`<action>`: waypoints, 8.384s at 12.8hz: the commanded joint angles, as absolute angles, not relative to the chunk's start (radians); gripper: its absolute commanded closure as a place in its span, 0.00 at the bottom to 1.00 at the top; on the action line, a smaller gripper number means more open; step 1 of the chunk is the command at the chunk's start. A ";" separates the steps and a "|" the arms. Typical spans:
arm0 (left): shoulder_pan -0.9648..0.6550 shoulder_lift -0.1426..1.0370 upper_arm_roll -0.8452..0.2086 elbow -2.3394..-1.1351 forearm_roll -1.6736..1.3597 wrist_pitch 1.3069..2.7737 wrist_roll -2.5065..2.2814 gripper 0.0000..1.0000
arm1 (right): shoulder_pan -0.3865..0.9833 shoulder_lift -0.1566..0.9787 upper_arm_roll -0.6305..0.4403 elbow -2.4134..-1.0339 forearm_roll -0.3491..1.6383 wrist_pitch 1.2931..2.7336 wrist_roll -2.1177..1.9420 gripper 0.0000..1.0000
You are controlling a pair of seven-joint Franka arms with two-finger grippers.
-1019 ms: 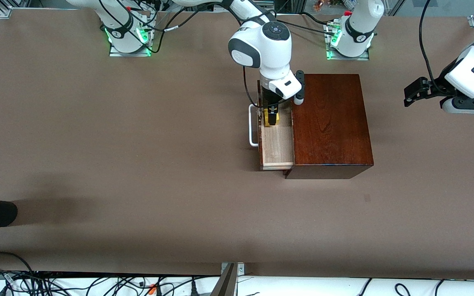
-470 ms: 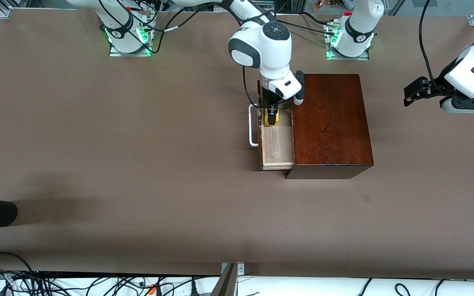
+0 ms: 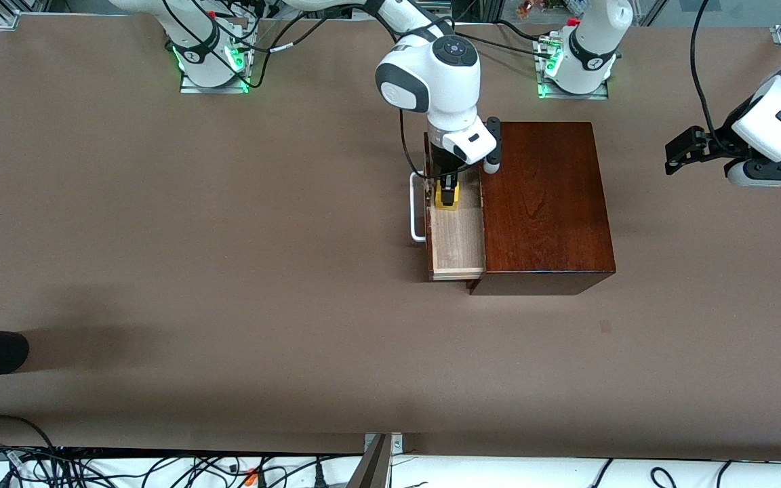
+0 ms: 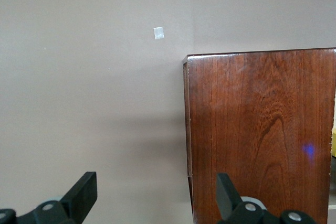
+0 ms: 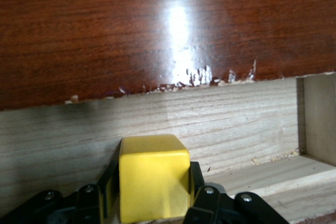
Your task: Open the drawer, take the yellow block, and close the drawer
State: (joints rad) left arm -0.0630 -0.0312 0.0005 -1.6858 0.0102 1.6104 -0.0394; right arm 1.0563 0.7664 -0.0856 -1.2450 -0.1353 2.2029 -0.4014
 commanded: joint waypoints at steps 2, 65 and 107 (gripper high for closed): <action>-0.064 -0.026 0.003 -1.666 -0.014 1.592 -0.038 0.00 | 1.058 0.727 -0.094 -1.149 -0.106 2.022 -0.391 0.98; -0.305 0.635 -0.390 -1.483 0.153 1.753 0.885 0.00 | 0.396 0.131 -0.258 -1.759 0.135 1.973 0.038 0.00; -0.086 -0.034 0.026 -1.667 0.017 1.578 -0.011 0.00 | 0.255 0.032 -0.175 -1.611 0.005 1.677 -0.006 0.00</action>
State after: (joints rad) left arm -0.0920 -0.0443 0.0329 -1.6945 0.0054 1.6009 0.0030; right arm 0.2635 0.0223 -0.1800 -1.6351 0.0135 1.6869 0.0033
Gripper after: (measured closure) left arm 0.000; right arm 0.000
